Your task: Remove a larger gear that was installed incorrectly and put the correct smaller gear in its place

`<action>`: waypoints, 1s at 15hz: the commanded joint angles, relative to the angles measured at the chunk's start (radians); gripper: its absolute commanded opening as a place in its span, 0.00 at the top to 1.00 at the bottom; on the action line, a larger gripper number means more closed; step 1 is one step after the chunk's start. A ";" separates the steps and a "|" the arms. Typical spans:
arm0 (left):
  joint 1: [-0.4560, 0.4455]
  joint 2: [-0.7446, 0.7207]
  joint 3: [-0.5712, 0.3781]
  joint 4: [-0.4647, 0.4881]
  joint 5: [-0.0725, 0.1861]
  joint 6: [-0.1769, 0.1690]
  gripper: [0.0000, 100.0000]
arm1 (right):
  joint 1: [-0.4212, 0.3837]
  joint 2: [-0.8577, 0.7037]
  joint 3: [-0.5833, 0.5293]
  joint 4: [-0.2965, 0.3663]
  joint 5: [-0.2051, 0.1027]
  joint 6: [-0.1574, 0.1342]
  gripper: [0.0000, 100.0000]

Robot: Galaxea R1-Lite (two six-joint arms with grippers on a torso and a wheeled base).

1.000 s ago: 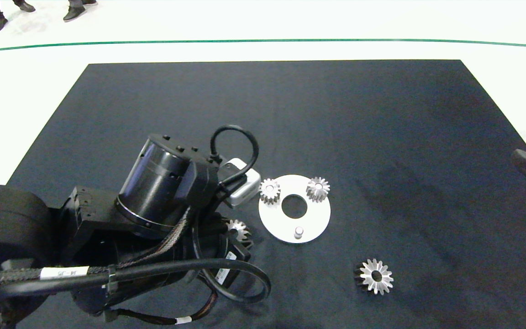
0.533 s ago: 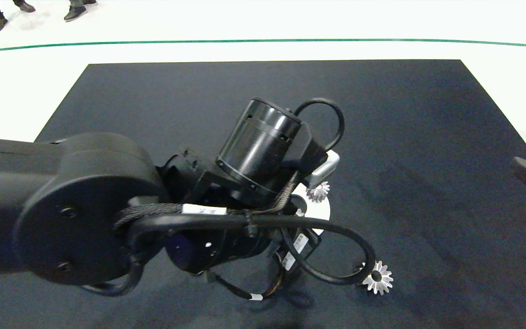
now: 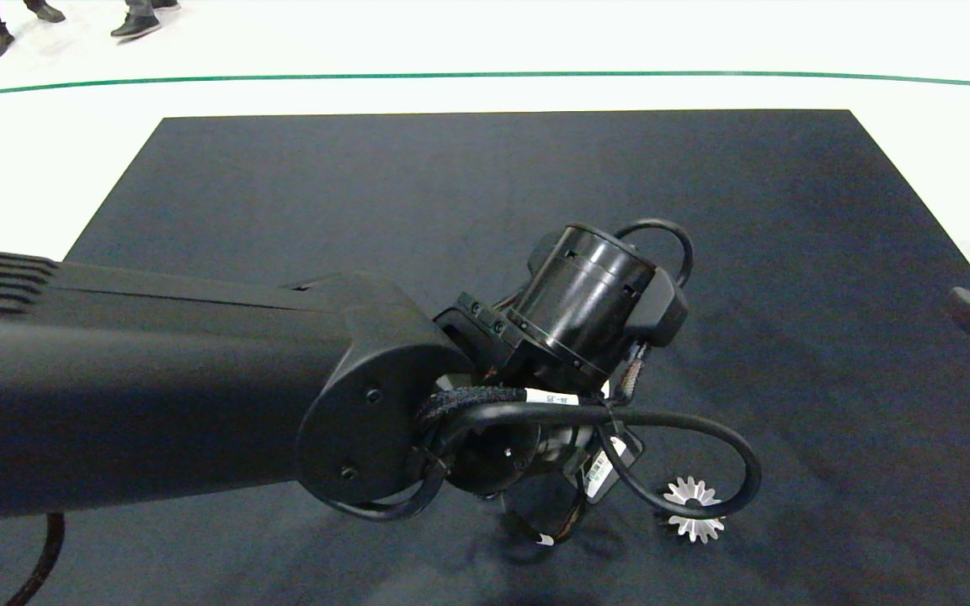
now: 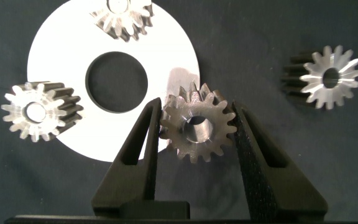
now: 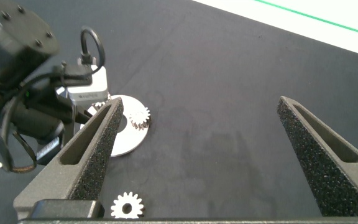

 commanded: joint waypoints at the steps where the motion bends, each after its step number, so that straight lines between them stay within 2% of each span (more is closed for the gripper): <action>1: 0.007 0.005 0.005 0.001 0.002 0.002 0.84 | 0.000 -0.002 0.001 -0.002 -0.002 -0.003 0.00; 6: 0.019 0.007 0.042 -0.001 0.028 0.006 0.84 | 0.001 -0.005 0.001 -0.004 -0.002 -0.003 0.00; 10: 0.031 0.005 0.043 -0.001 0.031 0.031 0.84 | 0.001 -0.009 0.001 -0.002 0.001 -0.003 0.00; 15: 0.033 0.002 0.046 -0.001 0.039 0.035 0.84 | 0.003 -0.009 0.003 -0.001 0.001 -0.003 0.00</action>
